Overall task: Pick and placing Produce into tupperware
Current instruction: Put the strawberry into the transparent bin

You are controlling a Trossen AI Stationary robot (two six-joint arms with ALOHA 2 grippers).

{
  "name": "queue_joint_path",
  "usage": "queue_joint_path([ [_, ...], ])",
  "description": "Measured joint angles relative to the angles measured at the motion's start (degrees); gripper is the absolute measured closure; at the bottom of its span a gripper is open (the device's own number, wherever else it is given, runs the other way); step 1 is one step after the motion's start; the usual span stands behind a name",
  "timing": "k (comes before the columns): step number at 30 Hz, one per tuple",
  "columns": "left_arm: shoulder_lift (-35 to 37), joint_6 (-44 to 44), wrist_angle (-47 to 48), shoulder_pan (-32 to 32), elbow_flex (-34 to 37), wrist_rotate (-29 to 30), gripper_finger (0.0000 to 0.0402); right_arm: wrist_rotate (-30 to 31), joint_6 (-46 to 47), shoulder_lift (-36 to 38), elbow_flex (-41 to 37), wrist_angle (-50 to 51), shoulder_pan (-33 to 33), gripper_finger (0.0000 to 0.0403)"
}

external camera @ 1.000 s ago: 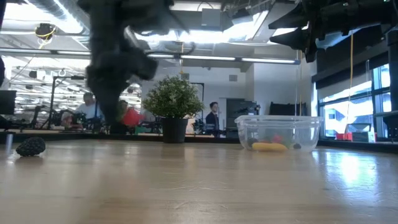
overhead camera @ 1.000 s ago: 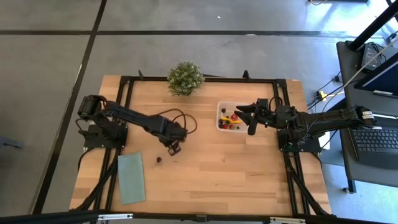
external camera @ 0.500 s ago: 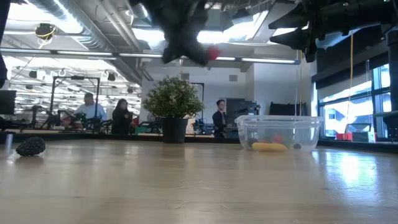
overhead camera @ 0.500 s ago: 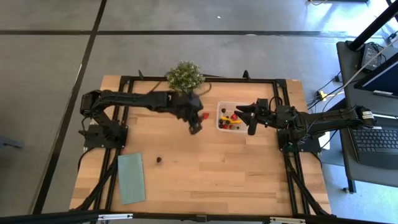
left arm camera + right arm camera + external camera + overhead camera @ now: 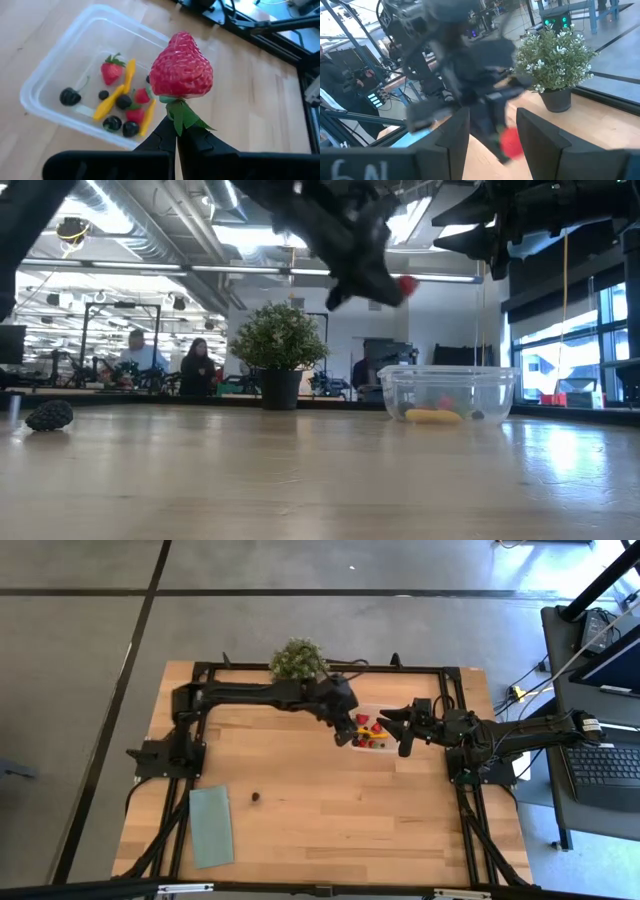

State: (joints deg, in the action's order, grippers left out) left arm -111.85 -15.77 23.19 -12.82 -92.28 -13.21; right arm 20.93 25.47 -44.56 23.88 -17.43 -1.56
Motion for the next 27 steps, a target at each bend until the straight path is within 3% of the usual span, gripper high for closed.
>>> queue_joint_path([
  [13, -12.7, -0.1, 2.1, -0.2, -8.0, -3.0, 0.0401, 0.0, 1.3, 0.0, 0.0, 0.1, 0.0, 0.0238],
  [27, -13.4, 0.0, 2.9, -0.6, -8.1, -3.0, 0.0401, 0.0, 1.2, 0.0, 0.0, 0.2, 0.0, 0.0238],
])
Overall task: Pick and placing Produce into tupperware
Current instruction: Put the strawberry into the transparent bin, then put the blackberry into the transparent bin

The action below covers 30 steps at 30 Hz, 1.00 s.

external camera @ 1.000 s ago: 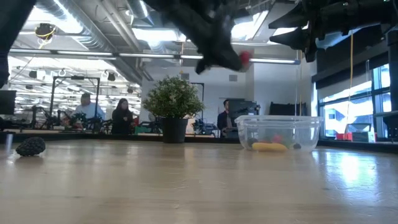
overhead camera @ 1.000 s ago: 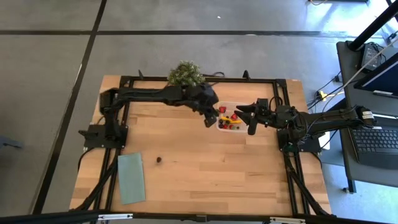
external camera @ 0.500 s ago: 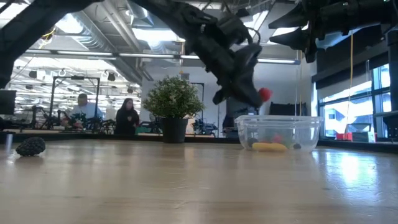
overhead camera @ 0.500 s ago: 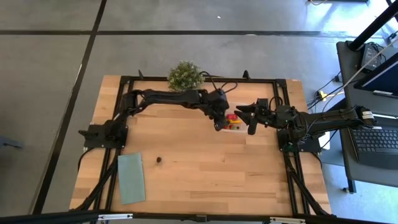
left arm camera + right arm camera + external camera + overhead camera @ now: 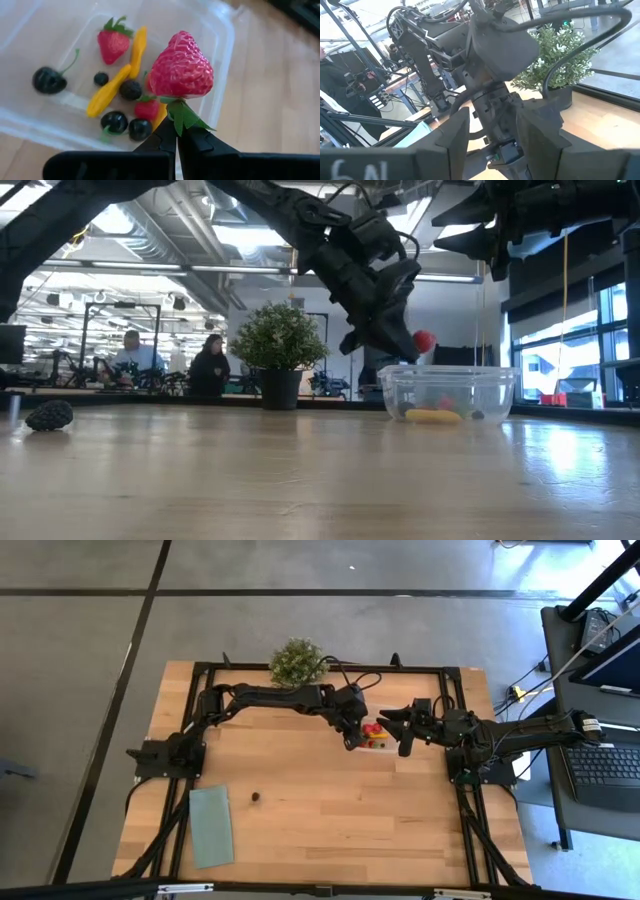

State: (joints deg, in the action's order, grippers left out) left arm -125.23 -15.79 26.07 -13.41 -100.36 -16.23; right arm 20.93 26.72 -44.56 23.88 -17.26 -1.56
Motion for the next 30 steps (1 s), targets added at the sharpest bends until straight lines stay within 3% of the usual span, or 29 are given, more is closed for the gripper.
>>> queue_joint_path([
  [7, 0.0, 1.4, 4.1, 0.0, 0.0, 3.7, 0.0402, 0.0, 0.0, 0.0, 0.0, 0.0, 0.0, 0.0238],
  [17, 0.0, 1.4, 3.9, 0.0, 0.0, 4.0, 0.04, 0.0, -0.2, 0.0, 0.0, 0.0, 0.0, 0.0238],
  [30, 0.1, 1.5, 3.8, 0.0, 0.0, 4.1, 0.0354, 0.0, 0.0, 0.0, 0.0, 0.0, 0.0, 0.0238],
])
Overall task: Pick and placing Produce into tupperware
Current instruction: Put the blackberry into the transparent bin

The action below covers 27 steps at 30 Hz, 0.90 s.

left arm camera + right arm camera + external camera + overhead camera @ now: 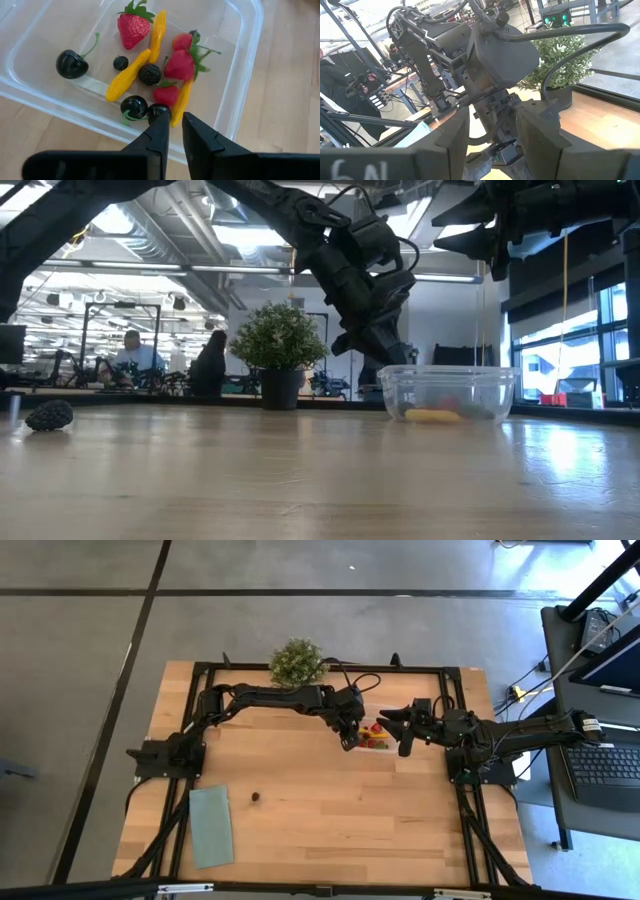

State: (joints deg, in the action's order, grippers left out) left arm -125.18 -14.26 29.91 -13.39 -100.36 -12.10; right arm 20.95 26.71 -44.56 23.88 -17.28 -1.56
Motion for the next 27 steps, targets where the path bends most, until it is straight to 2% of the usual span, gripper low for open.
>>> queue_joint_path([
  [7, 5.6, 4.1, 3.1, -1.8, 0.0, -0.9, 0.0341, 0.0, 0.0, 0.0, 0.0, 0.0, 0.0, 0.0238],
  [16, 25.2, 13.6, 15.6, -3.0, 0.0, 3.2, 0.0328, 0.0, -0.1, 0.0, 0.0, 0.3, 0.0, 0.0238],
  [23, 37.8, 14.4, 32.2, 1.4, 0.0, 4.0, 0.0315, 0.0, -0.3, 0.0, 0.0, 0.5, 0.0, 0.0238],
  [27, 40.9, 12.5, 39.8, 6.1, 0.0, 5.1, 0.0302, 0.0, -0.3, 0.0, 0.0, 1.1, 0.0, 0.0238],
])
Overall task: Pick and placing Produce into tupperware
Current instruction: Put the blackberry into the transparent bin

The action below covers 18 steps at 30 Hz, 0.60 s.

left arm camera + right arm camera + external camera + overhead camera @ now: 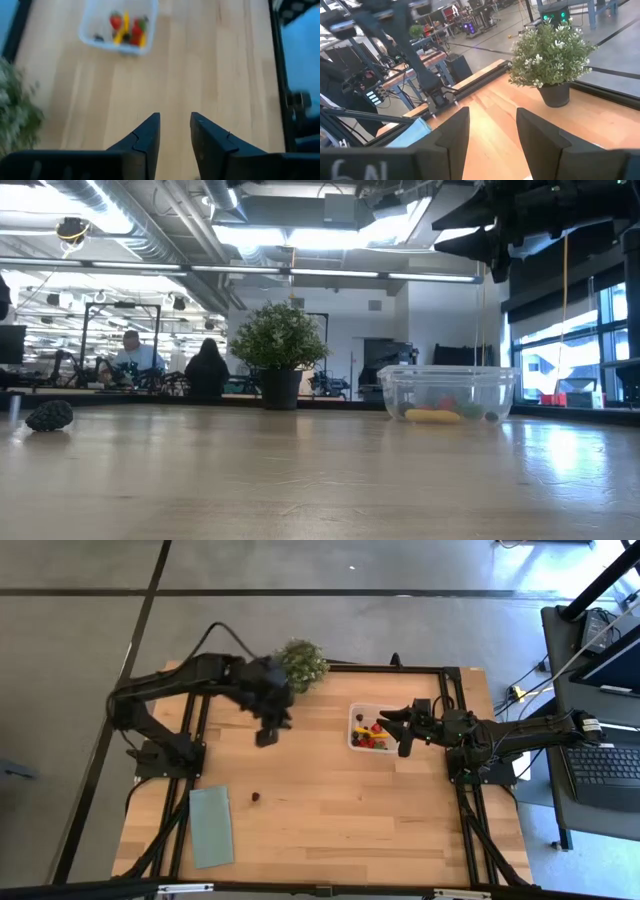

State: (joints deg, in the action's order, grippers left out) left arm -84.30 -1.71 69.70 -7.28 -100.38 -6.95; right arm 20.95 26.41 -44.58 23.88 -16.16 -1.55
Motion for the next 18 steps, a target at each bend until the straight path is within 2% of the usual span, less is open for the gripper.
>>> queue_joint_path([
  [4, 0.6, -4.7, 6.8, 5.9, 0.0, 5.5, 0.027, 0.0, 0.0, 0.0, 0.0, 0.3, 0.0, 0.0238],
  [7, 0.7, -8.7, 8.0, 9.7, 1.6, 9.0, 0.0234, 0.0, 0.0, 0.0, 0.0, 0.5, 0.0, 0.0238],
  [13, 0.6, -15.5, 7.7, 15.1, 8.4, 9.2, 0.0174, 0.0, 0.0, 0.0, 0.0, 1.7, 0.0, 0.0238],
  [18, 0.6, -22.0, 7.4, 18.2, 16.1, 9.0, 0.0158, 0.0, 0.1, 0.0, 0.0, 2.0, 0.0, 0.0238],
])
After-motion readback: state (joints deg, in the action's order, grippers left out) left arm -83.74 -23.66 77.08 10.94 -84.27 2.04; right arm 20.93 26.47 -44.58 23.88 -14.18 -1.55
